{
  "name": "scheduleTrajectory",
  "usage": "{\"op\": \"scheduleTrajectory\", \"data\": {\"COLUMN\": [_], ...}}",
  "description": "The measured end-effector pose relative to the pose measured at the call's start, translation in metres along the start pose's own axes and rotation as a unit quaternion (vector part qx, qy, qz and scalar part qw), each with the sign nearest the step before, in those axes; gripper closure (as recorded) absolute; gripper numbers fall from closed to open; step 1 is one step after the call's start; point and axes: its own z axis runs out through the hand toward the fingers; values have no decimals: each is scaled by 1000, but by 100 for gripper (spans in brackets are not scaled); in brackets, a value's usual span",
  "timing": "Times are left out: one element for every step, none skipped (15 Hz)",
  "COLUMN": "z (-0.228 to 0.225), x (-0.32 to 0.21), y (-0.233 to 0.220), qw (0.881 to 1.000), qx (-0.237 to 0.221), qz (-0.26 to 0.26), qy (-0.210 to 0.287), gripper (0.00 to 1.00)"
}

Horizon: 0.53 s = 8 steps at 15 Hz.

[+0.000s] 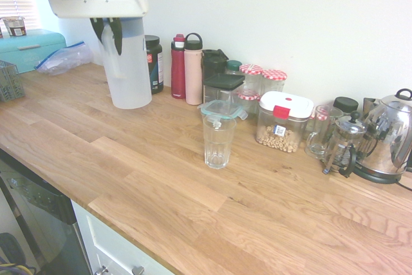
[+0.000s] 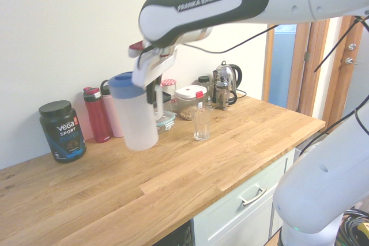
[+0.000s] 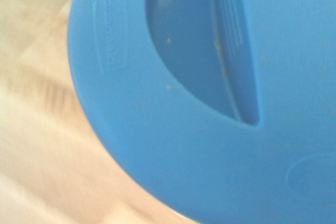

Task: Pour me some water

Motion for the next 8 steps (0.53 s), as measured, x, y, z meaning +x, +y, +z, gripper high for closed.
{"op": "scheduleTrajectory", "data": {"z": [-15,-30,-41,-52,-65,-84,-100,-113], "x": [10,19,29,38,44,46,49,50], "y": [22,46,69,92,118,147,177,214], "qw": [1000,998,997,994,992,990,989,988], "qx": [-3,1,8,13,11,11,13,14], "qz": [-28,-55,-78,-100,-118,-132,-141,-143], "qy": [-11,-20,-28,-34,-41,-48,-48,-46], "gripper": [100,100,100,100,100,100,100,100]}}
